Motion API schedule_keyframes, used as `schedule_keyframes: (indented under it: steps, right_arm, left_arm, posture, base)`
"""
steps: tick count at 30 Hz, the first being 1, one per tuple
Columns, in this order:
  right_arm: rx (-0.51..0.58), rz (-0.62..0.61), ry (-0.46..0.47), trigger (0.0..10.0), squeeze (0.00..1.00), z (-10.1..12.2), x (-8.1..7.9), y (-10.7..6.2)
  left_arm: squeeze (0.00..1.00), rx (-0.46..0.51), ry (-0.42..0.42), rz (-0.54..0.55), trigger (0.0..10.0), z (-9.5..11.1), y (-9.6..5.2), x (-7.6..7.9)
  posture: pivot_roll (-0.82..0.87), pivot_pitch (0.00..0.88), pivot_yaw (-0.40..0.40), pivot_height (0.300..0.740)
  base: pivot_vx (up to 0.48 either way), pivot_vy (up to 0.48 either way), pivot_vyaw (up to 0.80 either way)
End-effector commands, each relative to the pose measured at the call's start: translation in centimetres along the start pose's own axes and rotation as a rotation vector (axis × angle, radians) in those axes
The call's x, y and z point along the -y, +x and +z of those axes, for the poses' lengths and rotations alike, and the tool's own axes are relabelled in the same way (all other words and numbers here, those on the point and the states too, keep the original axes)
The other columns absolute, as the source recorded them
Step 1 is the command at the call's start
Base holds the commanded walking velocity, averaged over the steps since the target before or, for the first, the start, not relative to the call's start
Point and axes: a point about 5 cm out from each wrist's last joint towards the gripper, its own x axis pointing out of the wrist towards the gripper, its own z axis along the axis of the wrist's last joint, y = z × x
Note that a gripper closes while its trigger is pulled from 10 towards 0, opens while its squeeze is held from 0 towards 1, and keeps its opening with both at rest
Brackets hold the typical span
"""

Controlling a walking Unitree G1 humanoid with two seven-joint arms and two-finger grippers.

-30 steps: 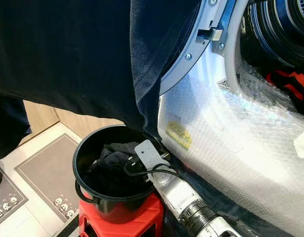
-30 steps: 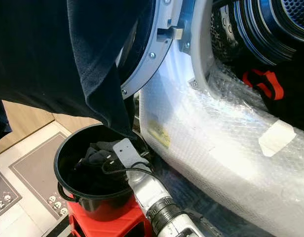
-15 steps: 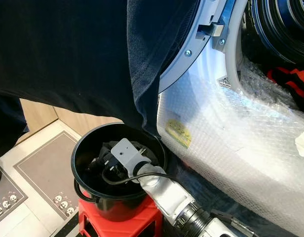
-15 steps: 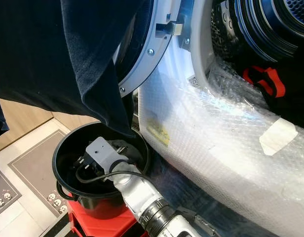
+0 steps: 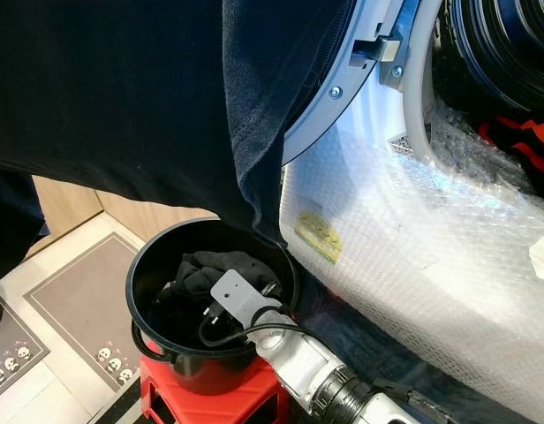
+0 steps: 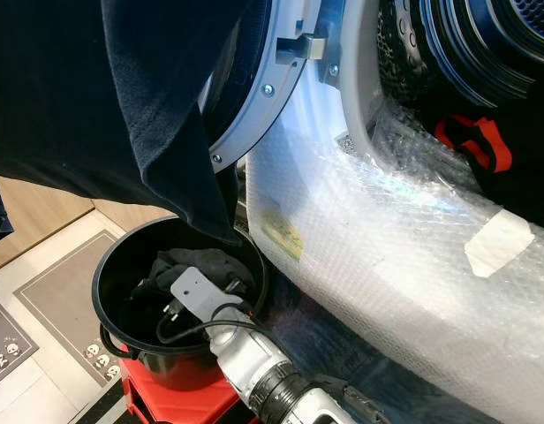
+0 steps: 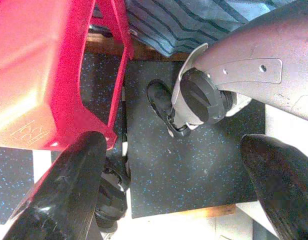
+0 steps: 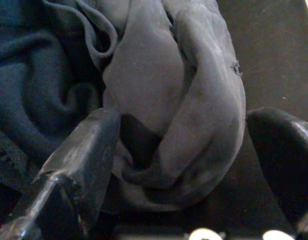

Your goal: Clothes washing

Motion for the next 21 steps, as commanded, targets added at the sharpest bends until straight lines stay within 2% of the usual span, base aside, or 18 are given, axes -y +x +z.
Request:
schedule_keyframes:
  steps: [1,21]
  right_arm:
    - [0.166,0.262,0.101,10.0,0.0,8.62,-9.65,-4.03]
    - [0.166,0.262,0.101,10.0,0.0,8.62,-9.65,-4.03]
  left_arm:
    - [0.0,-0.269,-0.087,-0.071,10.0,-7.56,-2.29,3.11]
    - [0.0,-0.269,-0.087,-0.071,10.0,-7.56,-2.29,3.11]
  posture:
    - [0.07,0.247,-0.122,0.74]
    - [0.07,0.247,-0.122,0.74]
  base:
    - [0.0,0.0,0.0]
    - [0.0,0.0,0.0]
